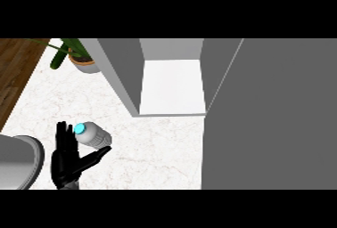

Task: Pick up the bottled water, place it into the cabinet and close the cabinet

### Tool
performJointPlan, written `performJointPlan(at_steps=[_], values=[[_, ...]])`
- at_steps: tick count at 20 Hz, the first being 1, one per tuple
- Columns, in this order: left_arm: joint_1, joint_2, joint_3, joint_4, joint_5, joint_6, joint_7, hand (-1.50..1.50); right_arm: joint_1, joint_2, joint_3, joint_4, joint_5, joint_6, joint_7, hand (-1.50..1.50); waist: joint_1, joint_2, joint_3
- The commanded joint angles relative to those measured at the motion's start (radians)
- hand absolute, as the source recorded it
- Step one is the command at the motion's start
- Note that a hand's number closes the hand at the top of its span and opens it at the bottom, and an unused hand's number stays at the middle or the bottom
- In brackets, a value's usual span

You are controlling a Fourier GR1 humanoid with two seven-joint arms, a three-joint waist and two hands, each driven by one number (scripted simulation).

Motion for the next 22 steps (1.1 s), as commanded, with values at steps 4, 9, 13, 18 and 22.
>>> performJointPlan(at_steps=[4,9,13,18,22], values=[[-0.102,-0.014,0.044,0.241,0.006,-0.035,-0.157,-1.5,0.031,0.021,0.002,-0.175,-0.071,-0.02,0.08,-1.5,0.002,0.004,-0.001],[-0.14,0.028,0.095,0.29,0.101,-0.179,-0.132,-1.5,0.095,-0.026,-0.107,-0.151,-0.139,0.047,-0.008,-1.5,-0.005,0.0,-0.001],[-0.192,0.045,0.111,0.397,0.11,-0.263,-0.212,-1.5,0.062,-0.005,-0.07,-0.141,-0.108,0.03,0.01,-1.5,0.001,0.003,-0.001],[-0.227,0.022,0.115,0.414,0.135,-0.295,-0.232,1.5,0.031,0.013,-0.055,-0.133,-0.084,0.014,0.028,-1.5,0.008,0.001,0.0],[-0.263,0.06,0.149,0.476,0.152,-0.31,-0.258,1.5,0.114,0.02,-0.069,-0.145,-0.072,0.075,-0.04,-1.5,-0.006,-0.002,0.0]])
